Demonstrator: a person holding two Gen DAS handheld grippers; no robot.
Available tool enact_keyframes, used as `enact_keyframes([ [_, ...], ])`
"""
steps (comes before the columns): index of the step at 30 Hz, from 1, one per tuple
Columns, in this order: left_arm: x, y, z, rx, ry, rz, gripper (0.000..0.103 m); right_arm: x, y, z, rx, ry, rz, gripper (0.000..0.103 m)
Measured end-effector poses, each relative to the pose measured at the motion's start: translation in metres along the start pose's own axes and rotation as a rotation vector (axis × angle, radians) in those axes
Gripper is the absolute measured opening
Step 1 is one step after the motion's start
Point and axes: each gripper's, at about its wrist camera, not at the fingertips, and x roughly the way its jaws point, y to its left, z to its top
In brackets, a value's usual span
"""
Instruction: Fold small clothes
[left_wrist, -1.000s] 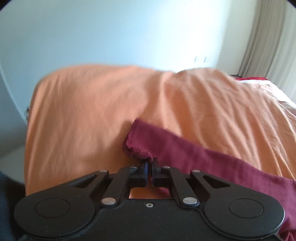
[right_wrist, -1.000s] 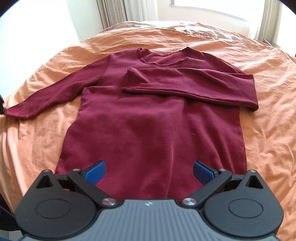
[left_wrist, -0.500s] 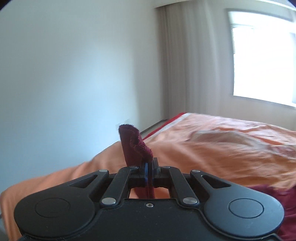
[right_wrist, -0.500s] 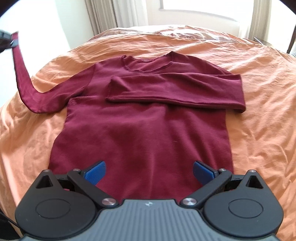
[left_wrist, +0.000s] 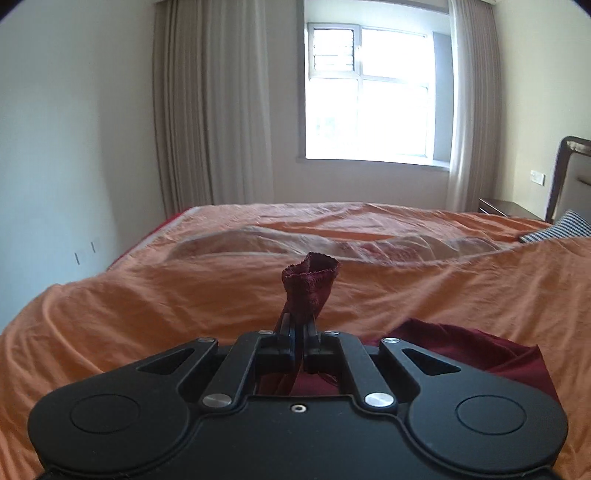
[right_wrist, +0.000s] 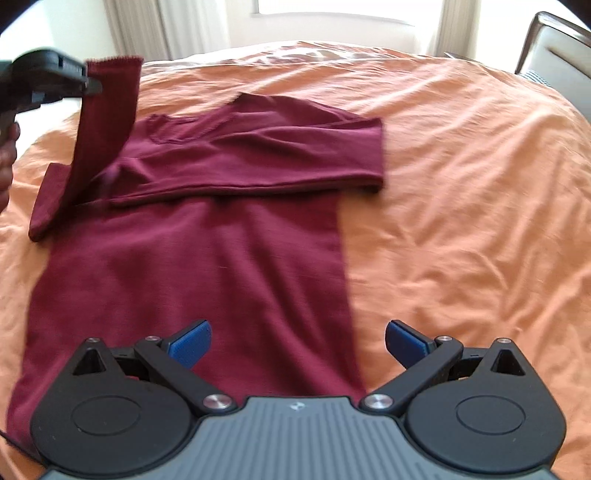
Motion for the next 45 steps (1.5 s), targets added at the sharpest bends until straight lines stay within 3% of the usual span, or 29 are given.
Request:
enact_keyframes([
  [6,0.032,-0.037,-0.035,0.021,0.135,-0.089,0.003,0.008,-0.02,0.004,0.054,-0.006,-0.021,0.103],
  [14,0.054,-0.042,-0.041,-0.046,0.274,-0.176,0.008,0.022,-0.023,0.027,0.059,-0.049,-0.022,0.103],
  [16,0.056,-0.036,-0.043,-0.087,0.292,-0.235,0.017,0.025,-0.02,0.036,0.055,-0.071,-0.009,0.103],
  [20,0.058,-0.022,-0.047,-0.123,0.319,-0.274,0.052,0.035,-0.009,0.058,0.041,-0.12,0.046,0.102],
  [23,0.053,-0.003,-0.051,-0.157,0.325,-0.254,0.057,0.047,0.006,0.077,0.038,-0.146,0.129,0.096],
  [26,0.046,0.022,-0.057,-0.188,0.347,-0.201,0.067,0.065,0.025,0.098,0.02,-0.145,0.213,0.082],
  [31,0.033,0.072,-0.074,-0.209,0.369,-0.033,0.085,0.101,0.063,0.126,-0.033,-0.115,0.279,0.075],
  [33,0.031,0.095,-0.085,-0.229,0.39,0.073,0.096,0.115,0.076,0.133,-0.057,-0.079,0.267,0.062],
  [35,0.028,0.117,-0.097,-0.271,0.405,0.176,0.101,0.123,0.084,0.137,-0.061,-0.041,0.261,0.023],
  [37,0.026,0.141,-0.108,-0.325,0.431,0.251,0.101,0.124,0.089,0.139,-0.068,-0.034,0.239,0.014],
  [41,0.02,0.169,-0.125,-0.394,0.459,0.329,0.101,0.101,0.085,0.154,-0.032,-0.089,0.295,0.011],
  [45,0.018,0.176,-0.132,-0.348,0.45,0.331,0.101,0.062,0.085,0.179,-0.009,-0.18,0.373,0.011],
])
